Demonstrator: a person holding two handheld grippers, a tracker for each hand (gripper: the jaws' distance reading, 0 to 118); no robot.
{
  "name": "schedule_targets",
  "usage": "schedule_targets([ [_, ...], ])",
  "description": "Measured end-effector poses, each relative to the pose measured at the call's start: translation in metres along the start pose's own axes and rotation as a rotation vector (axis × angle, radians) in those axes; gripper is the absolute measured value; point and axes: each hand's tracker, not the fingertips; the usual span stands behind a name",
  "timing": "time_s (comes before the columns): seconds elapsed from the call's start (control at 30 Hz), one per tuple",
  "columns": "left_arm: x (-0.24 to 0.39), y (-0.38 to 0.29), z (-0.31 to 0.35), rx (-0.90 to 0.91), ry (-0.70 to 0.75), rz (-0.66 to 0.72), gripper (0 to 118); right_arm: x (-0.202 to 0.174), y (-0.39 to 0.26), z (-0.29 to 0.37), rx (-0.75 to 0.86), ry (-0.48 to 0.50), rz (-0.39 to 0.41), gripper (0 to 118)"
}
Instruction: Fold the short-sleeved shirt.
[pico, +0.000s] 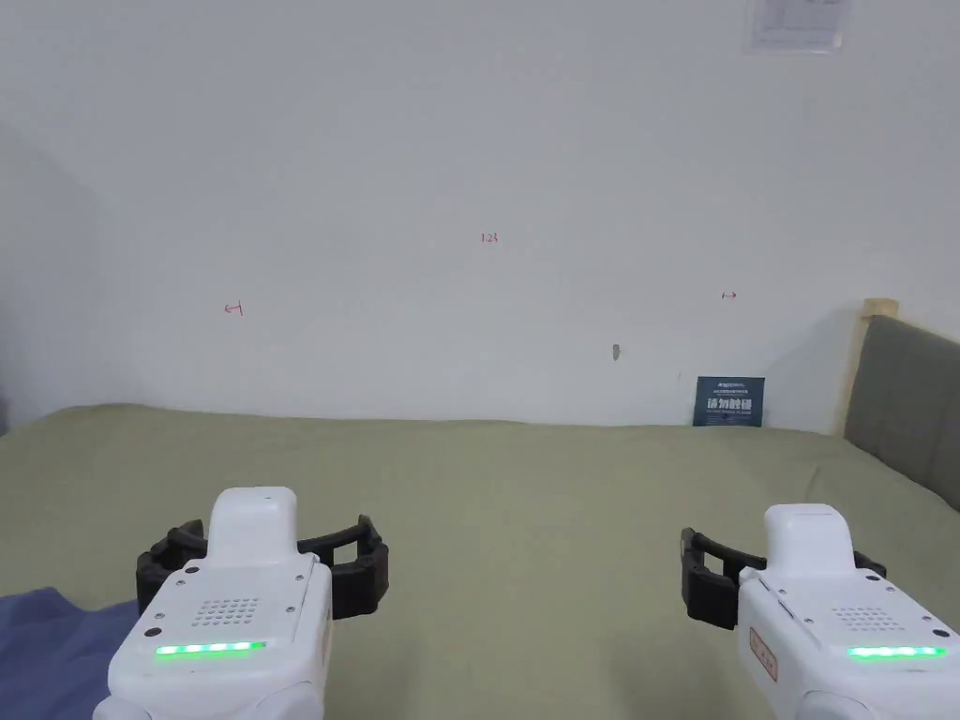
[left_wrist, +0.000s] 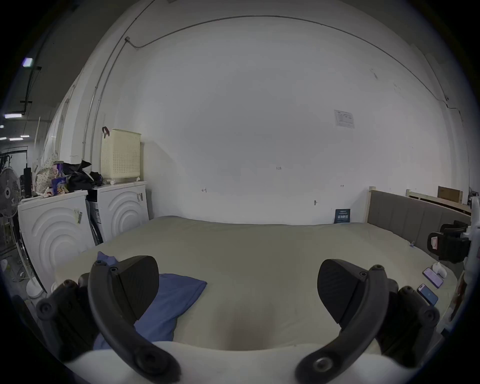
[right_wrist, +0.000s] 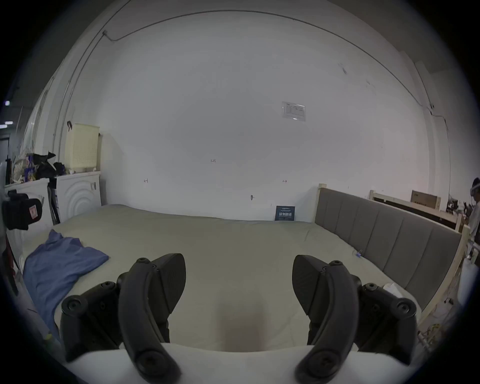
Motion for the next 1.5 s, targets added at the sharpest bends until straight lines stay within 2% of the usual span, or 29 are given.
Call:
schedule_targets([
  [0.2,-0.005,0.005,0.000,-0.001,0.026,-0.024,118,-0.004,0.006,-0.001,-0.005,0.001,0.064,88],
  [0.23,-0.004,0.006,0.000,0.001,0.032,-0.034,118,-0.006,0.008,0.000,0.004,-0.007,0.085,88],
  [0.27,-0.003,0.007,-0.001,0.009,0.053,-0.108,118,-0.008,0.010,0.000,0.014,-0.018,0.145,88],
  [0.3,0.001,0.007,-0.003,0.029,0.070,-0.215,118,-0.012,0.011,0.000,0.017,-0.026,0.228,88],
  [0.37,0.013,0.004,-0.003,0.112,0.114,-0.559,118,-0.023,0.012,-0.001,0.035,-0.056,0.507,88],
  [0.43,0.026,-0.010,0.000,0.235,0.179,-1.003,118,-0.038,0.004,-0.002,0.075,-0.088,0.888,88],
  [0.5,0.035,-0.036,-0.001,0.378,0.199,-1.476,118,-0.047,-0.013,-0.004,0.116,-0.063,1.247,88],
  [0.53,0.034,-0.049,-0.003,0.416,0.155,-1.631,118,-0.049,-0.021,-0.006,0.109,-0.024,1.351,88],
  [0.57,0.034,-0.057,-0.002,0.429,0.094,-1.715,118,-0.050,-0.028,-0.007,0.082,0.005,1.396,88],
  [0.6,0.036,-0.064,0.001,0.425,0.039,-1.747,118,-0.052,-0.031,-0.008,0.049,0.034,1.397,88],
  [0.67,0.035,-0.073,0.004,0.418,-0.057,-1.725,118,-0.054,-0.032,-0.010,0.019,0.045,1.345,88],
  [0.73,0.037,-0.070,0.006,0.369,-0.068,-1.540,118,-0.049,-0.025,-0.009,0.026,0.048,1.198,88],
  [0.77,0.038,-0.064,0.006,0.319,-0.067,-1.368,118,-0.045,-0.018,-0.009,0.019,0.052,1.072,88],
  [0.87,0.033,-0.035,0.002,0.175,-0.081,-0.925,118,-0.022,0.010,-0.010,-0.018,0.116,0.535,88],
  [0.97,0.016,0.003,0.002,0.132,-0.048,-0.443,118,0.012,0.031,-0.002,0.063,0.179,-0.087,88],
  [1.0,0.006,0.013,0.003,0.117,-0.058,-0.241,118,0.020,0.032,0.000,0.098,0.161,-0.233,88],
  [1.03,-0.005,0.023,0.003,0.096,-0.078,-0.016,118,0.025,0.032,0.001,0.110,0.099,-0.335,88],
  [1.1,-0.022,0.030,0.002,0.050,-0.074,0.288,118,0.029,0.030,0.003,0.117,0.009,-0.414,88],
  [1.13,-0.026,0.032,0.000,0.021,-0.046,0.336,118,0.030,0.028,0.002,0.110,-0.003,-0.402,88],
  [1.3,-0.021,0.029,-0.002,0.096,-0.010,0.143,118,0.022,0.023,-0.001,0.035,0.008,-0.286,88],
  [1.43,-0.016,0.032,0.002,0.075,-0.021,0.134,118,0.012,0.025,-0.003,0.026,-0.021,-0.149,88],
  [1.5,-0.016,0.034,0.002,0.077,-0.012,0.110,118,0.003,0.030,0.003,0.030,-0.007,-0.120,88],
])
